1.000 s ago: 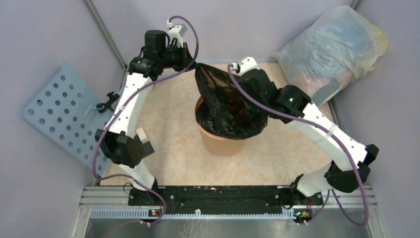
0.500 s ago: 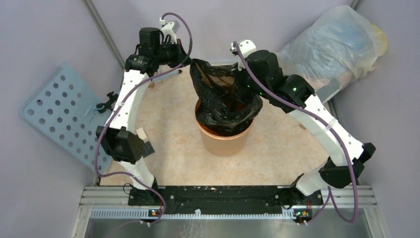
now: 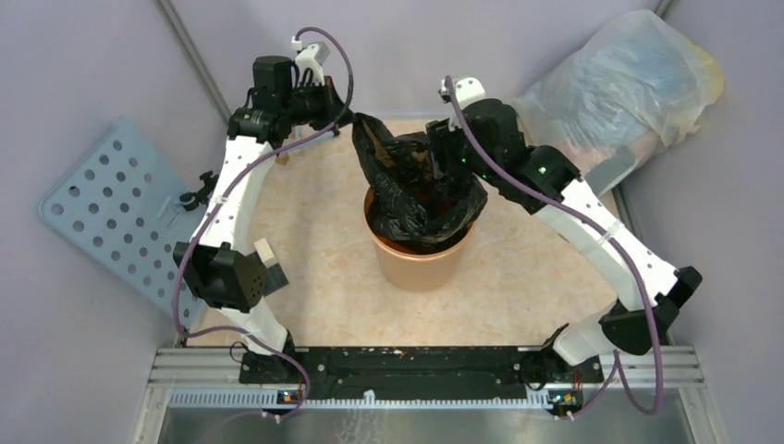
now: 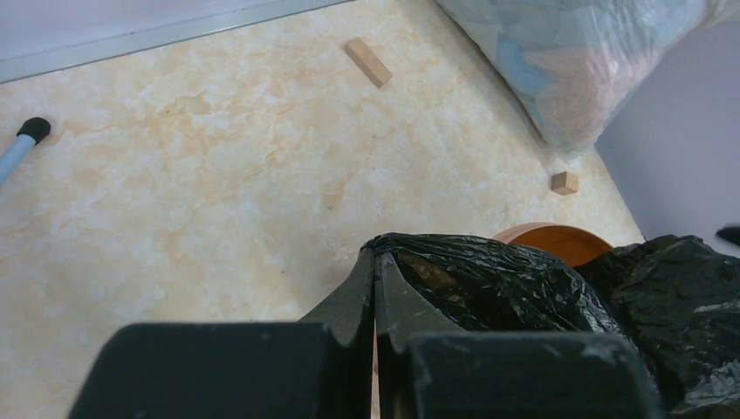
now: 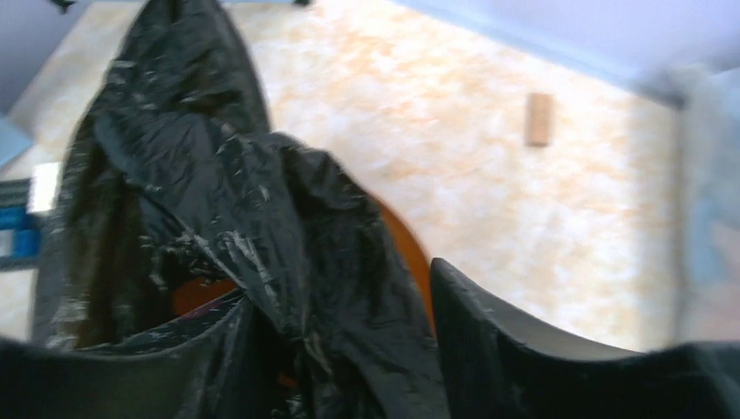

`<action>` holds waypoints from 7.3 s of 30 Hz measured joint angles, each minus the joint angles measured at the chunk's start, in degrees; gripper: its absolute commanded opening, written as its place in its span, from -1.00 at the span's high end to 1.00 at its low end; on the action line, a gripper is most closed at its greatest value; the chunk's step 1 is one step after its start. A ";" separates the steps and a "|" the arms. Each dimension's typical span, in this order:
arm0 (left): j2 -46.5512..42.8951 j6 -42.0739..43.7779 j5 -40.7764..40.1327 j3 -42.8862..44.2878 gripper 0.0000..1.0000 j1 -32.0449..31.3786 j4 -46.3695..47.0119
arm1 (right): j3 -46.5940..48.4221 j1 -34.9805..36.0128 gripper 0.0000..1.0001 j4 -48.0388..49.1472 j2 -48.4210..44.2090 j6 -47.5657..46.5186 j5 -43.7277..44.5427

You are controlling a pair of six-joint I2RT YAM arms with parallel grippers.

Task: Put the trash bags into the trash bin

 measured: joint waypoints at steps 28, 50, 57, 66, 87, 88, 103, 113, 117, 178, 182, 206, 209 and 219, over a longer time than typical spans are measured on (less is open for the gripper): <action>-2.97 -0.76 -0.68 -3.72 1.00 0.00 1.73 | -8.68 -0.85 -0.73 -17.44 -19.80 8.50 2.38; -3.56 -0.09 -1.40 -3.91 1.00 0.07 1.64 | -21.11 -0.85 0.67 1.66 -19.41 20.22 -15.72; -3.56 -0.11 -2.12 -3.91 1.00 0.07 1.77 | -25.88 -2.51 0.72 8.76 -14.40 20.74 -15.69; -4.07 -0.37 -2.21 -9.14 1.00 0.07 3.32 | -26.82 -4.74 0.03 8.20 -14.29 17.29 -11.19; -6.97 -0.59 -0.90 -10.56 1.00 0.07 3.74 | 0.87 17.03 -0.85 -11.93 -2.08 -8.63 13.11; -6.97 -0.59 -0.90 -10.58 1.00 0.07 3.76 | 0.87 18.01 -0.85 -13.22 -0.85 -8.98 14.60; -7.02 0.57 -1.51 -10.84 1.00 0.07 2.56 | -4.76 18.51 0.38 -18.21 2.34 -10.27 29.35; -7.96 2.93 -4.59 -12.72 1.00 0.07 -0.26 | -10.19 0.98 0.99 -7.72 -10.40 -9.20 18.93; -8.59 3.45 -6.49 -14.16 1.00 0.15 -1.09 | -12.37 -6.47 0.99 -4.52 -11.47 -6.67 10.93; -38.12 -23.87 -5.99 -48.81 -0.96 0.70 18.03 | -34.10 -23.12 -0.40 -1.68 -24.41 9.62 -28.17; -38.10 -31.36 -6.43 -50.36 -0.92 0.72 21.94 | -34.07 -23.12 -0.43 -0.61 -24.68 9.84 -28.13; -30.14 -39.63 -5.49 -50.62 0.59 0.76 26.95 | -29.20 -23.12 0.24 4.63 -21.55 14.69 -15.13; -30.18 -38.16 -5.40 -50.62 0.91 0.74 26.67 | -29.94 -23.12 0.51 4.96 -21.66 14.80 -13.88; -34.77 -31.23 -3.45 -53.20 1.00 0.81 23.89 | -37.42 -23.12 0.64 4.94 -22.82 14.71 -13.46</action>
